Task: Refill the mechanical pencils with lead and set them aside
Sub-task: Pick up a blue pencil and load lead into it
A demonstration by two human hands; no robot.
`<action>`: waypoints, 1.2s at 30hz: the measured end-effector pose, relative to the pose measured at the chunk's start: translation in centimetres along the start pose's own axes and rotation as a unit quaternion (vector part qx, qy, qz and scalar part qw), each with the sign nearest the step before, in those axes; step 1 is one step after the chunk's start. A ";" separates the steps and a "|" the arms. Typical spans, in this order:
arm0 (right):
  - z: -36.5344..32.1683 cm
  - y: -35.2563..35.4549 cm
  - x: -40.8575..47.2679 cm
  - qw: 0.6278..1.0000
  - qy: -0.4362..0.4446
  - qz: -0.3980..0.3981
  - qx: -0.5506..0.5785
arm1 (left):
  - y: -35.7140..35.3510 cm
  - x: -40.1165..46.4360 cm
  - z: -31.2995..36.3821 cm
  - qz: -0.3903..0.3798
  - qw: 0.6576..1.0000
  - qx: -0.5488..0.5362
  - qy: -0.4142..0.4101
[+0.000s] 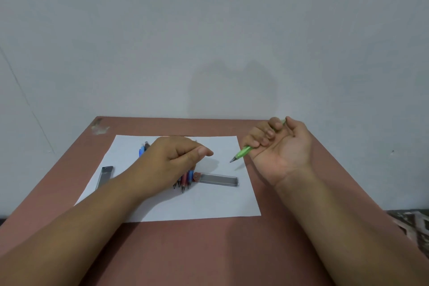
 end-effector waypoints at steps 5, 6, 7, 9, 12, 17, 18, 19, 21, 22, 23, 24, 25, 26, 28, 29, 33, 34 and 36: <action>-0.2 -0.1 0.0 1.000 0.006 -0.004 0.006 | -0.8 -0.4 -0.4 0.003 0.995 -0.078 0.059; -0.2 -0.1 0.1 1.000 0.004 -0.004 0.005 | -0.9 -0.4 -0.5 0.002 0.994 -0.089 0.063; -0.1 -0.1 0.1 1.000 0.002 -0.004 0.004 | -1.1 -0.5 -0.5 0.001 0.993 -0.096 0.065; 0.1 -0.1 0.2 1.000 -0.004 -0.008 0.003 | -1.3 -0.5 -0.7 -0.005 0.992 -0.106 0.068; 0.4 0.0 0.4 1.000 -0.004 -0.008 -0.004 | -1.7 -0.5 -0.6 -0.017 0.991 -0.116 0.062; -0.2 0.4 0.2 1.000 0.025 0.010 -0.014 | -1.6 -0.5 -0.6 -0.014 0.990 -0.118 0.070; -0.3 0.5 0.2 0.999 0.026 0.014 -0.011 | -1.6 -0.5 -0.6 -0.014 0.990 -0.117 0.072; -0.3 0.7 0.2 0.999 0.026 0.018 -0.008 | -1.6 -0.5 -0.6 -0.013 0.990 -0.117 0.073; -0.2 0.9 0.3 1.000 0.023 0.021 -0.001 | -1.5 -0.5 -0.5 -0.013 0.990 -0.115 0.076; -0.1 0.8 0.3 1.000 0.022 0.020 0.002 | -1.5 -0.5 -0.5 -0.013 0.990 -0.114 0.077; 0.0 0.8 0.3 1.000 0.021 0.019 0.003 | -1.4 -0.5 -0.4 -0.012 0.990 -0.114 0.077; 0.0 0.7 0.3 1.000 0.021 0.017 0.002 | -1.4 -0.5 -0.4 -0.010 0.990 -0.116 0.078; 0.1 0.7 0.2 1.000 0.022 0.017 -0.001 | -1.3 -0.5 -0.4 -0.007 0.990 -0.118 0.080; 0.1 0.7 0.2 1.000 0.024 0.018 -0.004 | -1.3 -0.5 -0.6 -0.003 0.989 -0.118 0.084; 0.0 0.6 0.2 0.999 0.027 0.022 -0.009 | -1.0 -0.5 -1.0 0.008 0.989 -0.110 0.094; -0.1 0.5 0.3 0.999 0.026 0.022 -0.011 | -0.8 -0.6 -1.2 0.015 0.989 -0.107 0.098; -0.1 0.0 1.1 0.999 0.013 0.025 -0.020 | 0.0 -0.6 -1.5 0.040 0.989 -0.103 0.103; -0.1 -0.1 1.3 0.999 0.009 0.028 -0.024 | 0.3 -0.6 -1.5 0.047 0.989 -0.095 0.102; 0.0 -0.2 1.7 0.999 0.003 0.035 -0.033 | 0.8 -0.6 -1.3 0.065 0.989 -0.086 0.101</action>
Point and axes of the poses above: each hand's wrist, its own x-axis towards the middle knuckle, its own y-axis out of the back of the hand, z = x × y, the point moved 10 cm from there along x, towards the middle knuckle, and after that the axes turned 14 degrees about -y, right-handed, at the moved point
